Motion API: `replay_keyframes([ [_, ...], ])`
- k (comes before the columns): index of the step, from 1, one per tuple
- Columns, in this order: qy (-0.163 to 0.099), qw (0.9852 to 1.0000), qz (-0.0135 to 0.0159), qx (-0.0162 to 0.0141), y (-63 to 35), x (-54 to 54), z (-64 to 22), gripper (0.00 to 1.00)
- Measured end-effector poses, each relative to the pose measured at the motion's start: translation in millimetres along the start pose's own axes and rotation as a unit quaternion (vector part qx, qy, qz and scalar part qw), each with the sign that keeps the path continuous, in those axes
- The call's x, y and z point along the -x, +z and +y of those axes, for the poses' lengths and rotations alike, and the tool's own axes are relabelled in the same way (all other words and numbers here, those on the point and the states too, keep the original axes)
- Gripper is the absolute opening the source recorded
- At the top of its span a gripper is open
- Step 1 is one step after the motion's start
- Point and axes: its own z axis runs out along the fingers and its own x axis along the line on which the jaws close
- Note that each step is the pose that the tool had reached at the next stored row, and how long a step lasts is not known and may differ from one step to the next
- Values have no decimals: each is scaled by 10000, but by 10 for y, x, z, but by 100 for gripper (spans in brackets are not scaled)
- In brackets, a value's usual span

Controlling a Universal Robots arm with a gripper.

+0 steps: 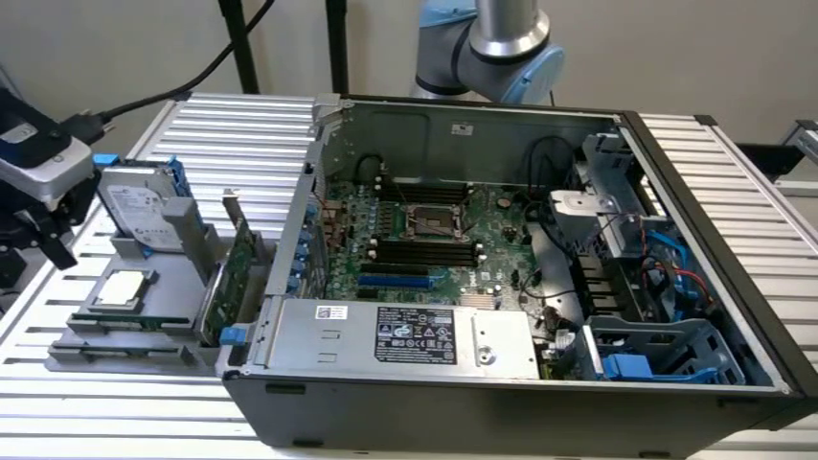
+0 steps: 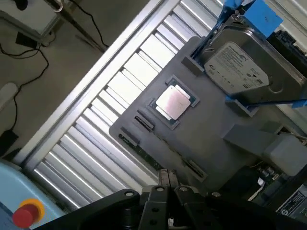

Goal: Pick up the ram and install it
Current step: 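Pick up the ram and move it above insertion slot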

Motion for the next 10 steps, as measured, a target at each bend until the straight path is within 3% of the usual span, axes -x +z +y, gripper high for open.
replay_keyframes([
  [5,-452,9990,3,-2,38,0,0,0],
  [10,-909,9959,5,-3,78,0,-1,0],
])
